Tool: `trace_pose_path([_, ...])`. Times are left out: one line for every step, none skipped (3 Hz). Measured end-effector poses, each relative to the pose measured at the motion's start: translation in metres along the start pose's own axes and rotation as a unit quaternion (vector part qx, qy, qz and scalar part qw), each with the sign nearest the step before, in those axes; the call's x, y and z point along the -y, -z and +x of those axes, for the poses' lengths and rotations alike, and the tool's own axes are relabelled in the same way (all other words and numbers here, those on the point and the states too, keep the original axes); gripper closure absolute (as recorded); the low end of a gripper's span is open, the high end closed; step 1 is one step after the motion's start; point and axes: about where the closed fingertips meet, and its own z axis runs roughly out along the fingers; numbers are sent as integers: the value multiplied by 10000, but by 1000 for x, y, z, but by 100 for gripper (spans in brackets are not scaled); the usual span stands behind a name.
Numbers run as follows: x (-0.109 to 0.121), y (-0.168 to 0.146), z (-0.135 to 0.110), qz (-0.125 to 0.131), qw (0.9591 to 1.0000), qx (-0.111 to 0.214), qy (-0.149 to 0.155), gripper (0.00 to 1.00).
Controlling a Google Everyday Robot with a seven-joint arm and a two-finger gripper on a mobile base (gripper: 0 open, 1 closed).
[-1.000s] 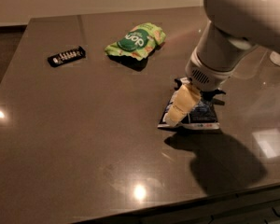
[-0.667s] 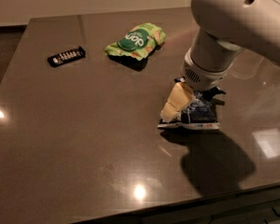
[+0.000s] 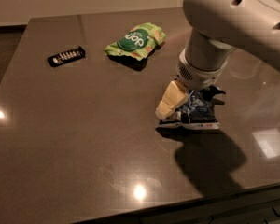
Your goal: Pick blue chip bag
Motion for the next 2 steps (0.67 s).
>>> trace_pose_path([1,-8,-3,-92,9999,-53,-47,0])
trace_pose_path([4,-10,-5,-167,9998,-64,-33,17])
